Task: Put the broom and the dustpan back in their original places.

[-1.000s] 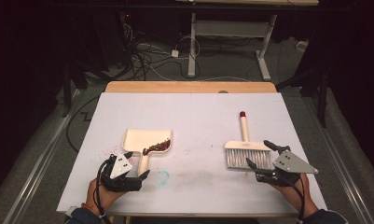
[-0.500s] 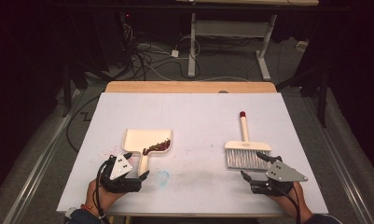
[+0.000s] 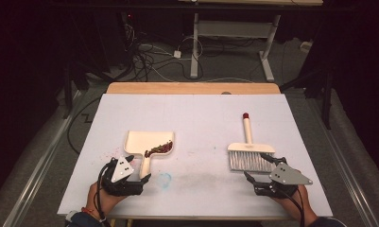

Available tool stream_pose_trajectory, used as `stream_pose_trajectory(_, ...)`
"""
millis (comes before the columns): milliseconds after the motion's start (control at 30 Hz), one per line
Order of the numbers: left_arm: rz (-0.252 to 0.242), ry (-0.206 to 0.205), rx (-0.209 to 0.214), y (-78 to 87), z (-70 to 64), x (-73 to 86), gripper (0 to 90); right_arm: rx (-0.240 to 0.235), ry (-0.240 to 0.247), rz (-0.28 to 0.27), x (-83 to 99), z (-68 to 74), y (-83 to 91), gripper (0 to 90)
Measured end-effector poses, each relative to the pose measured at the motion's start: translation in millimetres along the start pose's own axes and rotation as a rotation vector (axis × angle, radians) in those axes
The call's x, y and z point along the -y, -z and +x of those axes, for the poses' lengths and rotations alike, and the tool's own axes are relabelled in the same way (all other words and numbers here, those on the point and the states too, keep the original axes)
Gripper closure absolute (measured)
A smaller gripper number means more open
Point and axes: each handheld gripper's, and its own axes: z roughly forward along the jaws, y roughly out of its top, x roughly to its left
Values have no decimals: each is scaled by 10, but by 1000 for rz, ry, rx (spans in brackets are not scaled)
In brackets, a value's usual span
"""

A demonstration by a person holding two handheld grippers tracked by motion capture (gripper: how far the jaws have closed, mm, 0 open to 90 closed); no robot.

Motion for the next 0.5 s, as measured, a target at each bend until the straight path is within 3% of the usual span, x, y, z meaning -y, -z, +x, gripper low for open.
stream_pose_trajectory(500,7,-7,9,-9,-1,-6,149,10,16,-12,-25,21,13,192)
